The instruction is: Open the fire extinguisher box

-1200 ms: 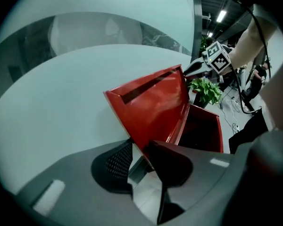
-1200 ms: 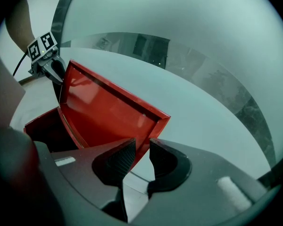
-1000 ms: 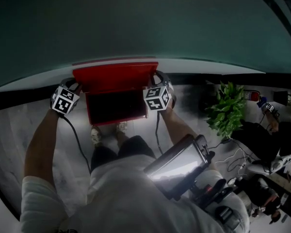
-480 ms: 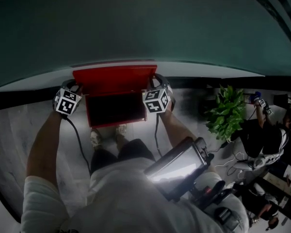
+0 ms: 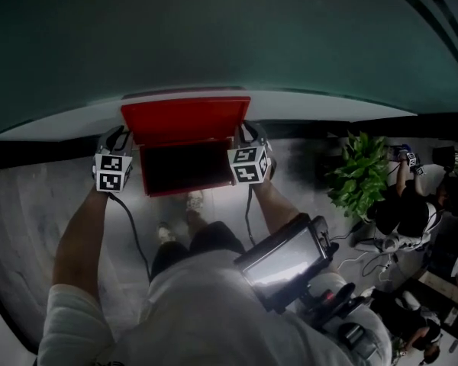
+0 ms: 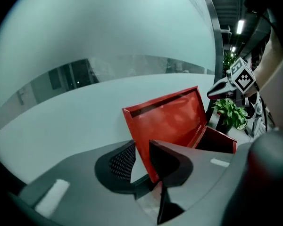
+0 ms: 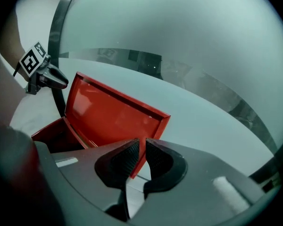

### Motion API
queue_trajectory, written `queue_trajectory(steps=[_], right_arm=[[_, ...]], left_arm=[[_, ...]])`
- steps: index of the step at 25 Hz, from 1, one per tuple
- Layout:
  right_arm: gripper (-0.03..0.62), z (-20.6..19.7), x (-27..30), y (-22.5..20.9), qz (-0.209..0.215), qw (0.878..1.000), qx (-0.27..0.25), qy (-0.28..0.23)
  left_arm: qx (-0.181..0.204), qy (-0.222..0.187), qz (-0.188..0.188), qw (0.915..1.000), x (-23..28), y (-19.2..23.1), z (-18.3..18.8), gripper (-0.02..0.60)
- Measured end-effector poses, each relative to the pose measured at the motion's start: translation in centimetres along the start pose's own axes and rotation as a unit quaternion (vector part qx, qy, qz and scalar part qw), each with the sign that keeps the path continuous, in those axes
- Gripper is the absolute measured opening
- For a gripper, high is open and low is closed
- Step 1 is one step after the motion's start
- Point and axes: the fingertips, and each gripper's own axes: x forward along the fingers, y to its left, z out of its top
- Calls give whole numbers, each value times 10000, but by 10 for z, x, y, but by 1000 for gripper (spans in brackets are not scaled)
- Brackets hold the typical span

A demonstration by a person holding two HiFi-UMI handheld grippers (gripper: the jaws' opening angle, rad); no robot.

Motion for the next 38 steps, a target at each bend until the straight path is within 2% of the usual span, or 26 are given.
queue_trajectory(steps=[4,9,11,14,16,23,28,33,38], right_arm=[[21,1,-5,8,66,9995,288,-87],[15,-2,-11,17,118,9984,544,-117],[14,-1,-47,38,115,9979,562,-293],[14,19,-137,84,104,9952,685,-684],[14,33,-183,103,93,9927,807,-892],[14,88,-325,157,183,9817,1150,-1505],[14,74,-392,178,374,9779,1206,-1665],[14,61,-442,173,617,9733,1193,-1864],[14,35,-478,161,922,9662,1158,-2109]], left_arm=[[-186,-271,95,9994,-8,-14,10,10],[-470,-489,-106,9976,-7,-43,15,3],[-561,-700,-130,9959,-44,-57,9,3],[-685,-1108,-76,9915,-142,-67,6,3],[-753,-1333,-77,9882,-190,-71,12,3],[-607,-1860,-108,9806,-331,-80,44,2],[-635,-2095,-70,9757,-394,-122,45,2],[-636,-2266,21,9719,-438,-172,57,2],[-733,-2392,340,9676,-465,-222,56,2]])
